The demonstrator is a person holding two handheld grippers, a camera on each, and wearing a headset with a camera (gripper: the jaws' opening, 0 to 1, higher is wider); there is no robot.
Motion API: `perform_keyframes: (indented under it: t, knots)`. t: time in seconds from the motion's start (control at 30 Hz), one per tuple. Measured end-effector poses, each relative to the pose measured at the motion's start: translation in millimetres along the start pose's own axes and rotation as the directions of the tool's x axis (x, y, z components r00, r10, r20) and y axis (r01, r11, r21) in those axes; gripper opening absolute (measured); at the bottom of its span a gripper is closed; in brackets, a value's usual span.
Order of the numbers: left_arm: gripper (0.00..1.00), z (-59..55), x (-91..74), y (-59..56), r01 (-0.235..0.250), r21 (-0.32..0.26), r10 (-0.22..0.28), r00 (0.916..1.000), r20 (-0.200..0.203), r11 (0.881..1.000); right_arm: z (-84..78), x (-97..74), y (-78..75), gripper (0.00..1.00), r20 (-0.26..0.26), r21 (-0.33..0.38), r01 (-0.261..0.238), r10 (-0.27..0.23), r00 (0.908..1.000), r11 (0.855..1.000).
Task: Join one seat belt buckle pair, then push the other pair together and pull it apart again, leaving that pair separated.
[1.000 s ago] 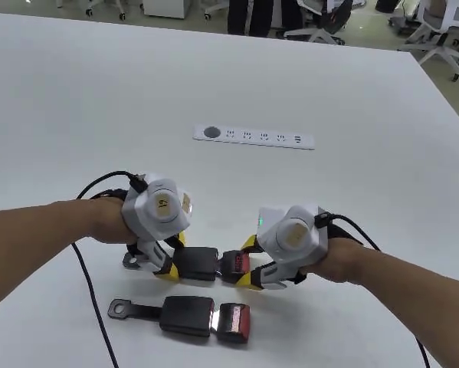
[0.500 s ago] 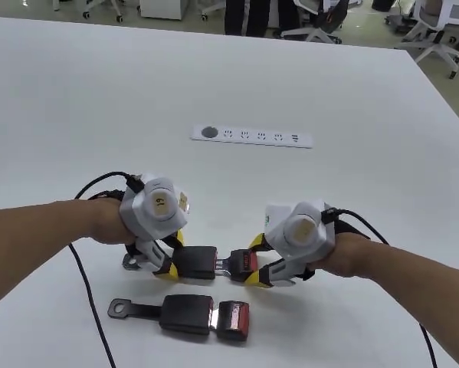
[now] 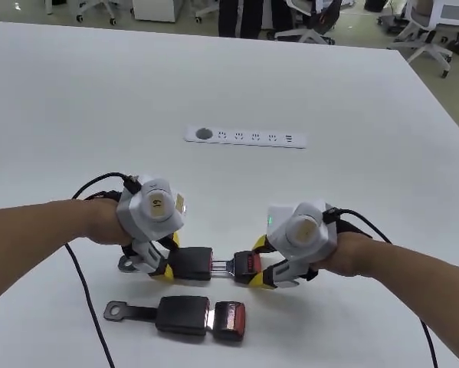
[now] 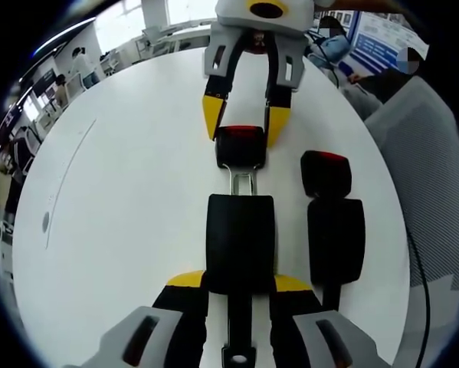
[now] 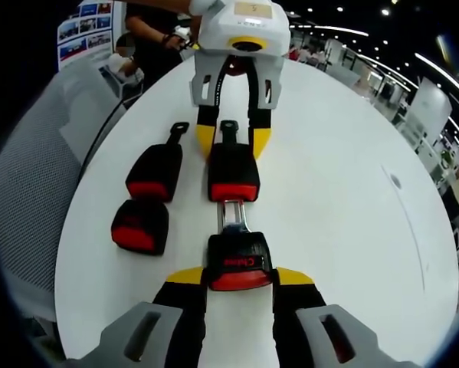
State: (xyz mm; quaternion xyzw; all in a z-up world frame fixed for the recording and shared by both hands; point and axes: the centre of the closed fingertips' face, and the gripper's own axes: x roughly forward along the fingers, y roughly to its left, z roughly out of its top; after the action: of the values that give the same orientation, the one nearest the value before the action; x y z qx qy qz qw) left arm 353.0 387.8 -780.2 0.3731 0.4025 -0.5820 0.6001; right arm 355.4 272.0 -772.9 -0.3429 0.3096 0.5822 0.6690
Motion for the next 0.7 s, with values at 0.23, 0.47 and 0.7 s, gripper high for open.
perform_keyframes:
  t: [0.23,0.47,0.7]
  knots:
    - [0.32,-1.9,1.4,1.0,0.000,0.000,0.000,1.0000,-0.005,1.000,-8.7,-6.3,-1.6,0.29,-0.010,0.008,0.012,-0.012,0.9999,1.000]
    - [0.32,-2.6,2.1,2.0,0.001,0.002,-0.001,0.9999,-0.010,1.000,-17.5,-11.8,-2.1,0.29,-0.020,0.014,0.016,-0.016,0.9997,1.000]
    - [0.32,-2.5,2.1,1.7,0.001,0.001,-0.001,0.9999,-0.016,1.000,-27.8,-14.6,-6.7,0.29,-0.031,0.018,0.015,-0.015,0.9994,1.000]
